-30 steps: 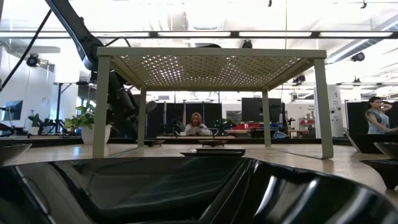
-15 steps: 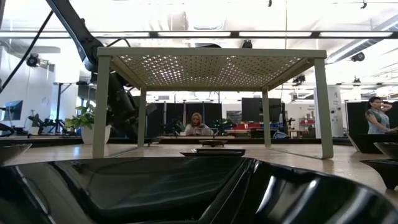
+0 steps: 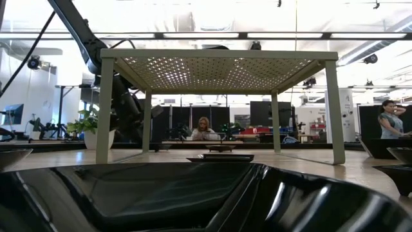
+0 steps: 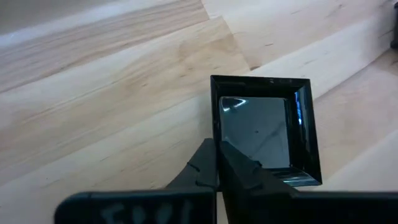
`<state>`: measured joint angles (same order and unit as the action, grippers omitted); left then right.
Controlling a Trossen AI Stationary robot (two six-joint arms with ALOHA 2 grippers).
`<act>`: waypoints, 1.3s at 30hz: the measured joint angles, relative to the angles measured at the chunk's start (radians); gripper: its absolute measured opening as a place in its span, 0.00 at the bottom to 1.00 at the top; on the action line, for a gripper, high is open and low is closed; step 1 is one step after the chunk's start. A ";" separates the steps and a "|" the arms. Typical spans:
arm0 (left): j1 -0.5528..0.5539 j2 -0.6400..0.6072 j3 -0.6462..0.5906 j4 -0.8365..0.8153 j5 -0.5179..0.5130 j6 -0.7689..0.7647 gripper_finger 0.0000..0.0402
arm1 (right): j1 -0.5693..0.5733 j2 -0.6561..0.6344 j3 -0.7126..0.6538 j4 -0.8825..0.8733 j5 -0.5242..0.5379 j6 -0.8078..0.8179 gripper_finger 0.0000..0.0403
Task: Pick & Place Mini shaped plates
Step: Put the square plate on the shelf
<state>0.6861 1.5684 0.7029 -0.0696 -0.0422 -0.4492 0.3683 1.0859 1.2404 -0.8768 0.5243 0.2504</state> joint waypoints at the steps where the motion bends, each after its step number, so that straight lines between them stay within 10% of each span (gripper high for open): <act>1: 0.000 0.000 0.000 0.000 0.002 0.000 0.01 | 0.000 0.000 0.000 0.000 0.000 0.000 0.26; 15: -0.001 -0.035 -0.004 -0.028 0.007 0.000 0.00 | 0.000 0.000 0.000 0.000 0.000 0.000 0.26; 39: -0.002 -0.452 -0.003 -0.204 -0.064 -0.002 0.00 | 0.000 0.000 -0.002 0.000 0.000 0.000 0.26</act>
<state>0.6846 1.1162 0.6998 -0.2741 -0.1066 -0.4514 0.3679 1.0863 1.2388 -0.8768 0.5243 0.2505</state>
